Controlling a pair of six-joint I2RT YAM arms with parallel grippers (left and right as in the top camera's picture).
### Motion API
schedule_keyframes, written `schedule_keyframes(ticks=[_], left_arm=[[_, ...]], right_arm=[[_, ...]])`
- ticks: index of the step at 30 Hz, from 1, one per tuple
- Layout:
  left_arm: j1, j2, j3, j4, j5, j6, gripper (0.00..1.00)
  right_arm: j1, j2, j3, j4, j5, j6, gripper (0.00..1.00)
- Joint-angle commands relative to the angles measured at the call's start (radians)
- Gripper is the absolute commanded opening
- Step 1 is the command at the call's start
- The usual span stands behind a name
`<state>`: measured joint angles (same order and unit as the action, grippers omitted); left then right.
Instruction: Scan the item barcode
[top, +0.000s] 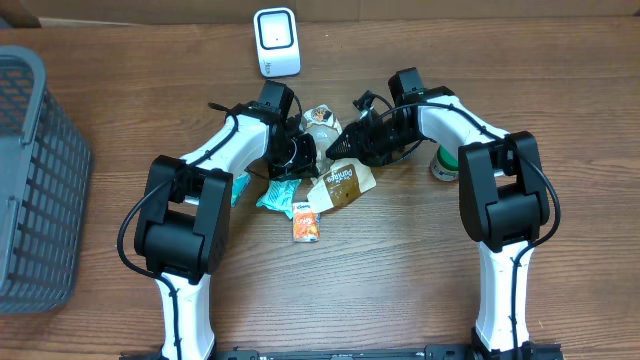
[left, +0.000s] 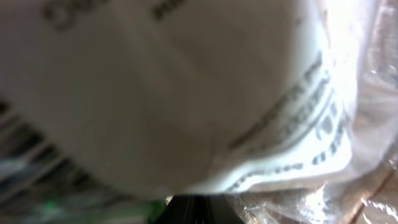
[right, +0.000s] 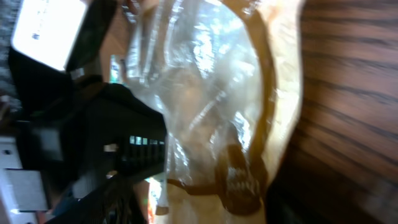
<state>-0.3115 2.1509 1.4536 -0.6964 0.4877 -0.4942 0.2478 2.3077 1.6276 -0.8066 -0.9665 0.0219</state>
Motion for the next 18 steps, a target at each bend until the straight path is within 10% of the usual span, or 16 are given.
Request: schedule_keyframes(ticks=[1,8,18], left_arm=[[-0.004,0.022,-0.034,-0.010,-0.068,0.019,0.04],[0.000,0.022,-0.034,-0.010,-0.069,0.027,0.04],[0.008,0.022,-0.034,-0.010,-0.069,0.027,0.04]], right_arm=[[0.047,0.008,-0.003,0.005,-0.062,-0.013,0.62],[0.078,0.008,-0.003,-0.026,0.061,-0.013,0.28],[-0.008,0.008,-0.003,-0.071,0.057,-0.027,0.20]])
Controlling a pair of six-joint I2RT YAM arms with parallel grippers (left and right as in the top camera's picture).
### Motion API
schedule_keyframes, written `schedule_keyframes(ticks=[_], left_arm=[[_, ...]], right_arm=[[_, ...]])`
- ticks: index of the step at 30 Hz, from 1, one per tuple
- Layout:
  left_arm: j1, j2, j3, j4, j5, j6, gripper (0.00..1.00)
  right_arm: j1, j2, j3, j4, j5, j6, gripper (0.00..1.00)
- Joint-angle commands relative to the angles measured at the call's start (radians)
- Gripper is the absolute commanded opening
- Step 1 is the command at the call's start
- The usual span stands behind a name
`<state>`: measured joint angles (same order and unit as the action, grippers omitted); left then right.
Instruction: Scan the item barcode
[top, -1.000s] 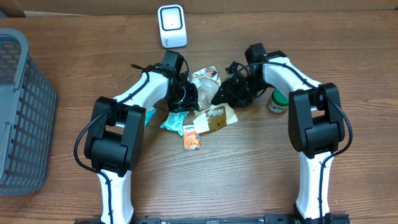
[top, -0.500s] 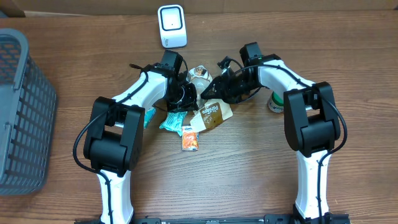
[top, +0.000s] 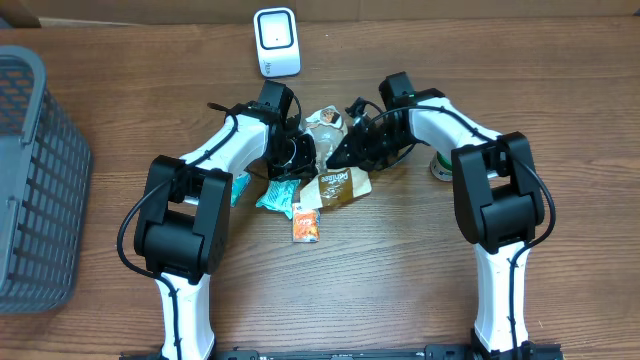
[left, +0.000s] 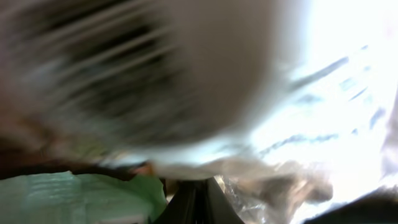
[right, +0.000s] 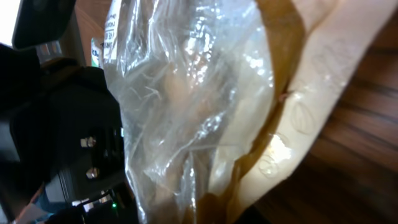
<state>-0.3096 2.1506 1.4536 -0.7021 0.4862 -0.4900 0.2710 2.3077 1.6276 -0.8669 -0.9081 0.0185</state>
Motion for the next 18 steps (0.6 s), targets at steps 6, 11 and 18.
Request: schedule_keyframes(ticks=[6,11,18], left_arm=[[0.016,0.017,-0.021,-0.017,-0.061,0.113,0.04],[0.056,-0.029,0.084,-0.132,-0.043,0.200,0.04],[0.128,-0.144,0.383,-0.409,-0.041,0.318,0.04]], right_arm=[[-0.050,-0.001,-0.002,-0.059,-0.001,-0.053,0.04],[-0.051,-0.053,0.018,-0.133,0.004,-0.114,0.04],[-0.052,-0.209,0.050,-0.209,0.082,-0.130,0.04]])
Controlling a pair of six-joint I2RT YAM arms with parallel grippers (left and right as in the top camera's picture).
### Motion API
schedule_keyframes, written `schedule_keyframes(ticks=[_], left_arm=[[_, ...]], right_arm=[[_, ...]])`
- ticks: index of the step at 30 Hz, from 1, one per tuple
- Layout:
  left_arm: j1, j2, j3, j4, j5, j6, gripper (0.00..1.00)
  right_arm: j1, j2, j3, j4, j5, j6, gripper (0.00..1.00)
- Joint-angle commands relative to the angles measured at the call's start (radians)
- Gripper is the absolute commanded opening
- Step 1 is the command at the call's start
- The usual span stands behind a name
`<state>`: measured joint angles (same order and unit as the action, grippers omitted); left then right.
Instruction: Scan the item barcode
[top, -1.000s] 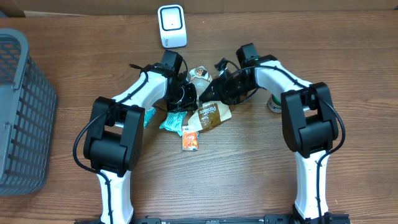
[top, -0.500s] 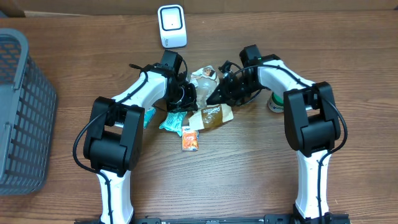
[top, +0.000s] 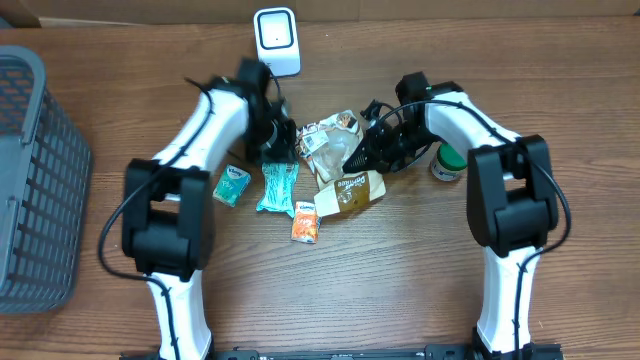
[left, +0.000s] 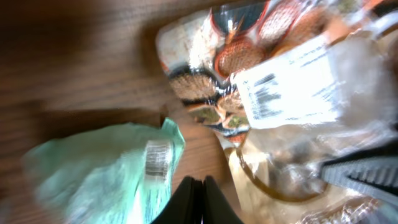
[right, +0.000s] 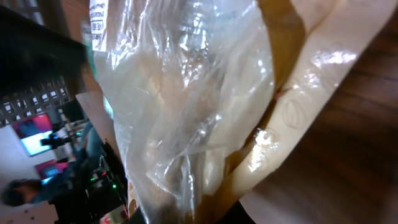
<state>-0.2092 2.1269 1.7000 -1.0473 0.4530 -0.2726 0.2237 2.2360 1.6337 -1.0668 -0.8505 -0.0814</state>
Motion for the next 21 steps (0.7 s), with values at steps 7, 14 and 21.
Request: schedule_keyframes(ticks=[7,14,21], left_arm=[[0.112,-0.242,0.310,-0.236,-0.013,0.162,0.04],[0.275,-0.310,0.323,-0.354,-0.016,0.161,0.05],[0.446,-0.309,0.323,-0.439,-0.019,0.242,0.11]], right_arm=[[-0.004,-0.320,0.043,-0.028,0.027,-0.072,0.04],[-0.003,-0.520,0.043,-0.033,0.027,0.058,0.04],[-0.002,-0.647,0.043,-0.107,0.014,0.082,0.04]])
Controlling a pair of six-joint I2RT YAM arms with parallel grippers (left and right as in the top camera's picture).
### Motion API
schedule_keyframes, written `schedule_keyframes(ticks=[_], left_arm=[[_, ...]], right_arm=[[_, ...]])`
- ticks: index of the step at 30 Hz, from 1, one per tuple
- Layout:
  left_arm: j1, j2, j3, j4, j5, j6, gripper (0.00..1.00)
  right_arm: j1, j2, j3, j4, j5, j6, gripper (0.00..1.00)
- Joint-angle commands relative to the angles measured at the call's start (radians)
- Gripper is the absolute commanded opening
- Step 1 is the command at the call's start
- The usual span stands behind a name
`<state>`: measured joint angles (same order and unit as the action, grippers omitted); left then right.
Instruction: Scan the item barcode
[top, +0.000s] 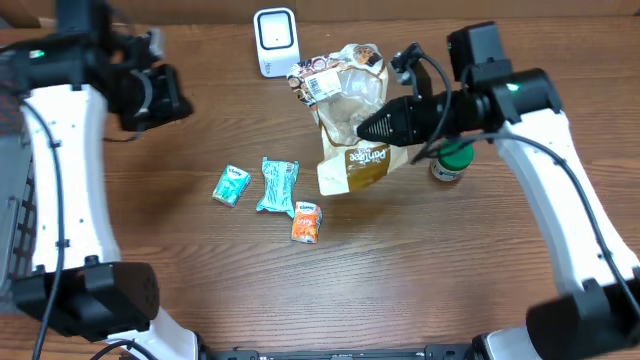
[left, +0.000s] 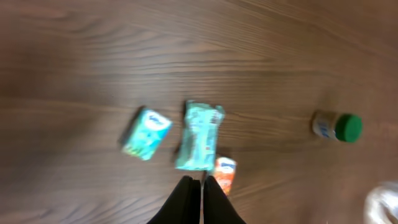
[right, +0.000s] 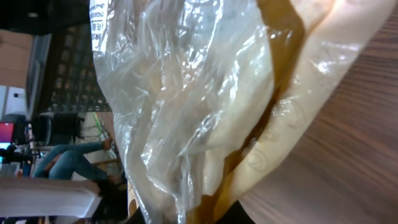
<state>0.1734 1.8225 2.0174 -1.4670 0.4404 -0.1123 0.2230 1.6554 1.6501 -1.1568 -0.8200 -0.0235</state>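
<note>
A clear plastic bag with a tan printed lower part and a white barcode label hangs above the table. My right gripper is shut on it from the right. In the right wrist view the bag fills the frame and hides the gripper. The bag's labelled top is just right of the white scanner at the back. My left gripper is raised at the far left, away from the bag. Its jaws are shut and empty.
On the table lie a small teal packet, a longer teal pack and an orange packet. A green-lidded bottle stands under the right arm. A grey basket is at the left edge.
My left arm has lifted and moved from beside the bag to the far left. My right gripper has raised the bag off the table, toward the scanner.
Both grippers were close together at the bag among the packets, the label filling the left wrist view. Then the left gripper stood shut and apart from the bag while the right kept hold. Now the right holds it raised by the scanner.
</note>
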Motion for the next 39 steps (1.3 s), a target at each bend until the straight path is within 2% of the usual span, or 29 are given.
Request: schedule_keyframes(ticks=[1,3,6,8,14,15,16,27,32,34,39], left_arm=[[0.084,-0.004,0.005,-0.027,-0.006,0.111,0.14],[0.111,-0.004,0.005,-0.040,-0.006,0.148,0.16],[0.145,-0.004,0.005,-0.055,-0.014,0.206,0.27],[0.155,-0.004,0.005,-0.055,-0.069,0.211,0.31],[0.159,-0.004,0.005,-0.055,-0.215,0.210,0.61],[0.159,-0.004,0.005,-0.055,-0.227,0.211,0.73],[0.159,-0.004,0.005,-0.055,-0.234,0.210,1.00],[0.159,-0.004,0.005,-0.043,-0.238,0.210,1.00],[0.159,-0.004,0.005,-0.043,-0.238,0.210,1.00],[0.159,-0.004,0.005,-0.043,-0.238,0.210,1.00],[0.159,-0.004,0.005,-0.043,-0.238,0.210,1.00]], right_arm=[[0.000,-0.076,0.027,-0.030,-0.020,0.024,0.04],[0.007,-0.085,0.027,-0.051,-0.023,0.024,0.04],[0.030,-0.084,0.027,-0.077,-0.041,0.024,0.04],[0.055,-0.084,0.026,-0.082,-0.041,0.024,0.04],[0.127,-0.084,0.026,-0.069,-0.041,0.024,0.04],[0.134,-0.084,0.026,-0.063,-0.041,0.028,0.04],[0.136,-0.084,0.026,-0.056,-0.040,0.037,0.04],[0.136,-0.084,0.026,-0.012,-0.039,0.111,0.04],[0.136,-0.078,0.069,0.003,0.068,0.199,0.04],[0.137,-0.060,0.135,-0.015,0.119,0.204,0.04],[0.183,0.087,0.476,-0.135,0.381,0.205,0.04]])
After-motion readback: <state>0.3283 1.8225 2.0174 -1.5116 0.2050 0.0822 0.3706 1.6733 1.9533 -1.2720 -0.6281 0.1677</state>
